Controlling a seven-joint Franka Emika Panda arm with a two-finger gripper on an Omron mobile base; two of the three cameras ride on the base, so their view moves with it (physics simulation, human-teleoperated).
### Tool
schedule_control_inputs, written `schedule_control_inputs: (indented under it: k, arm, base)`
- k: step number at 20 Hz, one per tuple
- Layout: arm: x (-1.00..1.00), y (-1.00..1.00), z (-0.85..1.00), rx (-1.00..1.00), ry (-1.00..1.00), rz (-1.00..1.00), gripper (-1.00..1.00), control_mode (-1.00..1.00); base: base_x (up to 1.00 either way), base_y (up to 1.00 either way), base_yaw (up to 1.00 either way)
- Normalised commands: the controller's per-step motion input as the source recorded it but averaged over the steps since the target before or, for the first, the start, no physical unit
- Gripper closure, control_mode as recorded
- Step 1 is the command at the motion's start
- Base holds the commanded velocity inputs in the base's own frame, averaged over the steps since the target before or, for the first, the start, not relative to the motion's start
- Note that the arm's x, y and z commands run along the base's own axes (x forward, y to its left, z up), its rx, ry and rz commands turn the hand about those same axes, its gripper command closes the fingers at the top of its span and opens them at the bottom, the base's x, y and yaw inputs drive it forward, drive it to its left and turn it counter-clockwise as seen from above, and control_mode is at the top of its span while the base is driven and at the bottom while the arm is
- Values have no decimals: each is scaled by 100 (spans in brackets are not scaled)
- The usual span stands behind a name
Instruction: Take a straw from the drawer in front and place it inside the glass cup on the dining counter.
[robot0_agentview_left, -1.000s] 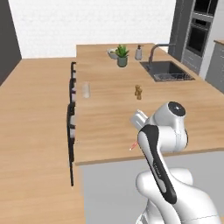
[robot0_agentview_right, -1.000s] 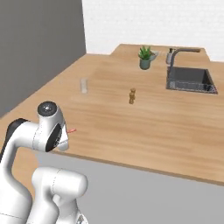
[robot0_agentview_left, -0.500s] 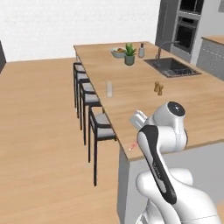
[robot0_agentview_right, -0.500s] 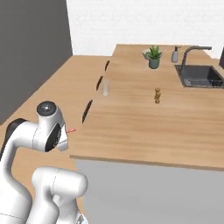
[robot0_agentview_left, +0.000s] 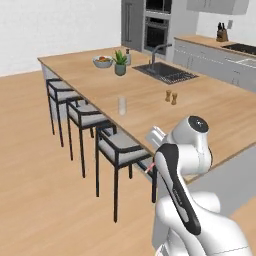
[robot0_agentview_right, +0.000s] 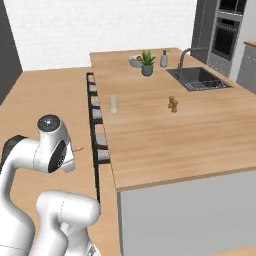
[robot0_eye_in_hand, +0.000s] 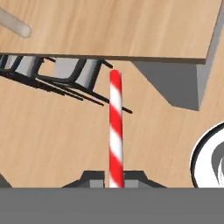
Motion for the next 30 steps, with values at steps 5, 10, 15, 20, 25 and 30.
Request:
schedule_control_inputs:
  k: [5,10,15,20,25,30]
  arm:
    - [0,0,0,0,0,0,100,100]
    - [0,0,0,0,0,0,100,100]
    - [0,0,0,0,0,0,100,100]
    - [0,0,0,0,0,0,100,100]
    - [0,0,0,0,0,0,100,100]
    - [6,14,0,-2,-2,-10,100,-100]
  base:
    - [35,100,-54]
    - [33,100,-53]
    - [37,100,-54]
    - [46,100,-53]
    - [47,91,-51]
    - [26,62,-41]
